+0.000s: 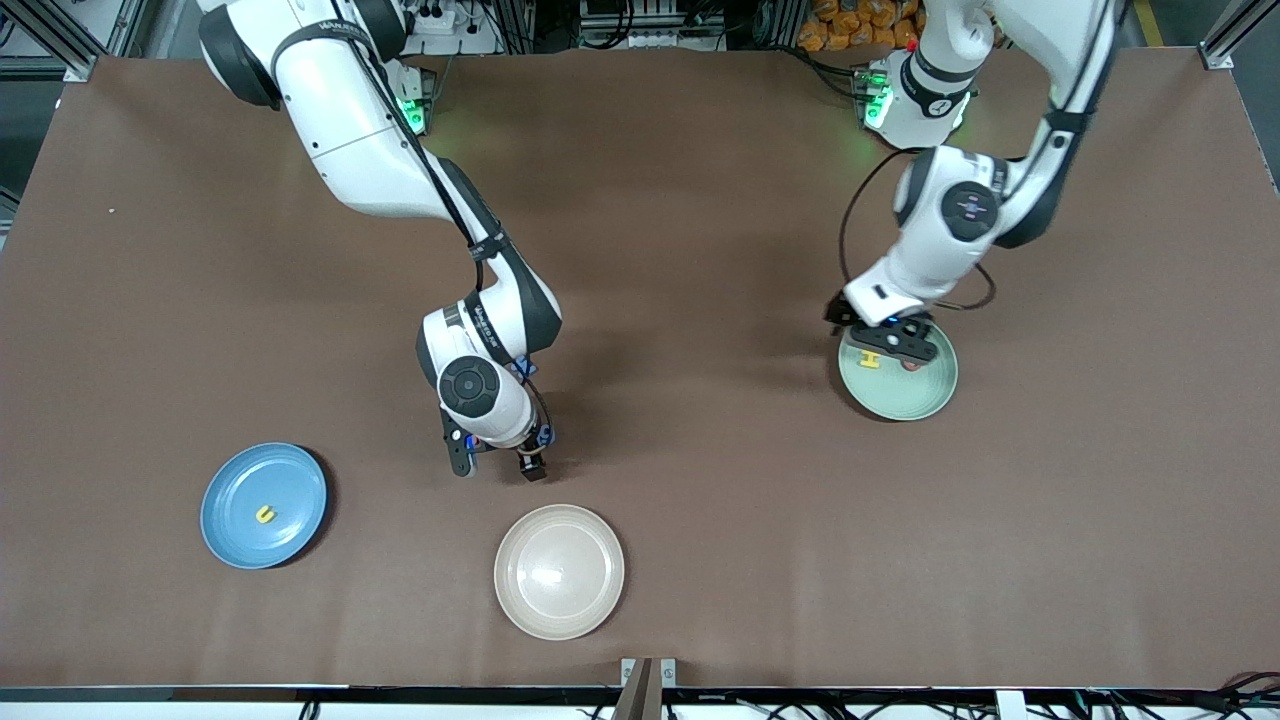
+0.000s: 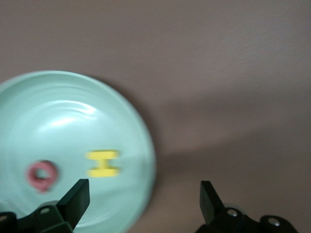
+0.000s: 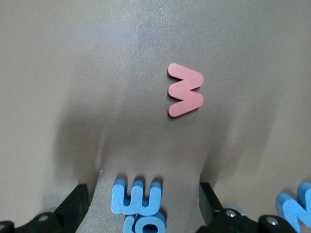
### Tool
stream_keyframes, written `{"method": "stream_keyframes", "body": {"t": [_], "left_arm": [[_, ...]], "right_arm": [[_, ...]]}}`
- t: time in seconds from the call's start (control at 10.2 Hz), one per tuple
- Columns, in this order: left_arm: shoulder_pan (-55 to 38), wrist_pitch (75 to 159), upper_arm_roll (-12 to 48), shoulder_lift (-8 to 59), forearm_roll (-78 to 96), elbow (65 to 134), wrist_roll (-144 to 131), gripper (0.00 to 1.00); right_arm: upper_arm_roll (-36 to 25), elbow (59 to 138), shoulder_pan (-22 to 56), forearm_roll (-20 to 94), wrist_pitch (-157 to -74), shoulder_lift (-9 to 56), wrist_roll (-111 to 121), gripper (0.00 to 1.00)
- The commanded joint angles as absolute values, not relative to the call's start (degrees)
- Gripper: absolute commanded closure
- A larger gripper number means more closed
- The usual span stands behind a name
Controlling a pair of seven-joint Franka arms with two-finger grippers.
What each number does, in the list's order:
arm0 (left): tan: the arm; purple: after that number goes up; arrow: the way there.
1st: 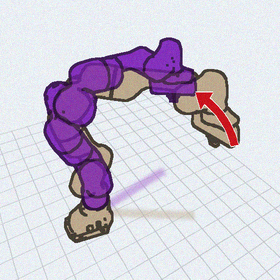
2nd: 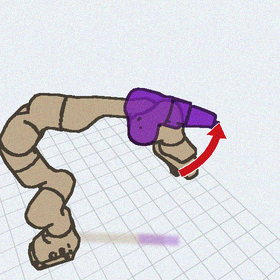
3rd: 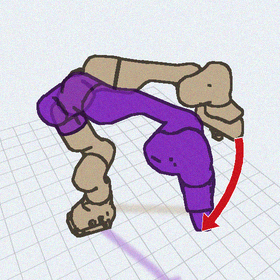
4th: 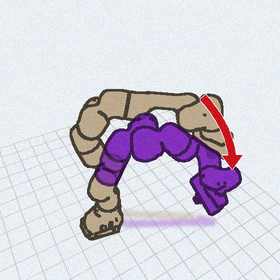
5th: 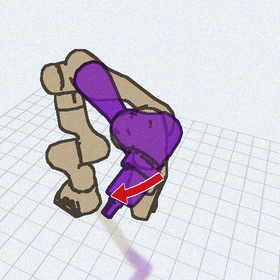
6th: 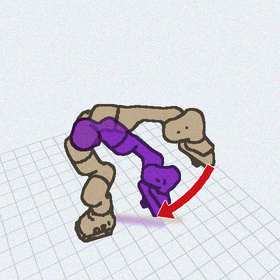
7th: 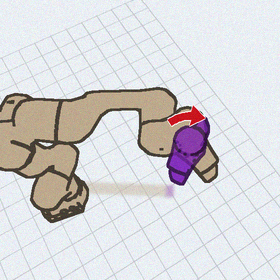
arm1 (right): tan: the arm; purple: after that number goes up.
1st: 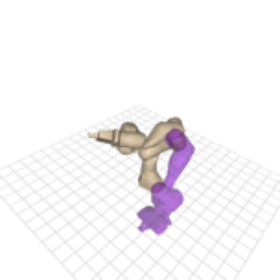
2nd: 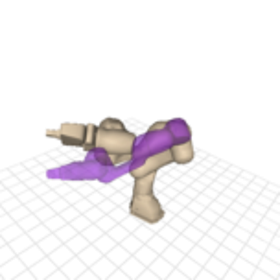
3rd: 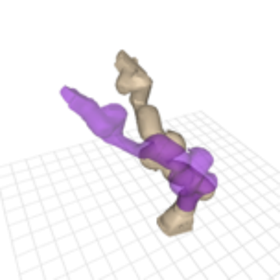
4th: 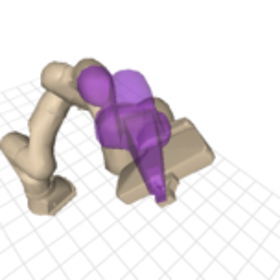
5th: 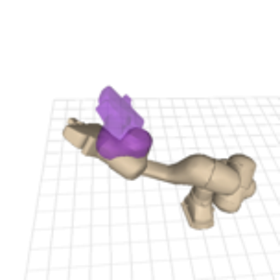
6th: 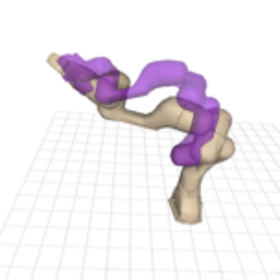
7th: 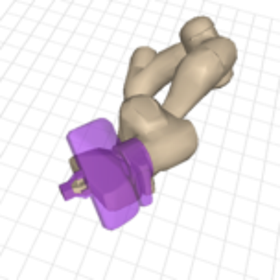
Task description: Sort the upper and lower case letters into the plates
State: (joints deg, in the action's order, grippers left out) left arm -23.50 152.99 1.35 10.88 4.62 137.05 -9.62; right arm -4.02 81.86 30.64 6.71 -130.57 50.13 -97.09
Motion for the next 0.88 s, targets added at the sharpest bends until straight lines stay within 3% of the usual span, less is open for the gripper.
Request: {"method": "stream_keyframes", "body": {"t": [0.0, 0.49, 0.78], "left_arm": [[-24.9, 153.5, 6.8, 13.9, 6.0, 131.9, -27.2, 0.00], [-28.2, 153.5, 9.1, 19.3, 6.0, 123.2, -42.2, 0.00], [-31.5, 153.5, 9.4, 23.9, 6.0, 114.6, -51.0, 0.00]], "right_arm": [[-3.0, 84.3, 29.6, 5.7, -131.6, 48.6, -96.8, 1.00], [-3.0, 84.1, 29.4, 5.5, -131.3, 47.8, -97.1, 1.00], [-3.4, 84.0, 24.7, 3.9, -130.6, 42.9, -94.2, 1.00]]}}
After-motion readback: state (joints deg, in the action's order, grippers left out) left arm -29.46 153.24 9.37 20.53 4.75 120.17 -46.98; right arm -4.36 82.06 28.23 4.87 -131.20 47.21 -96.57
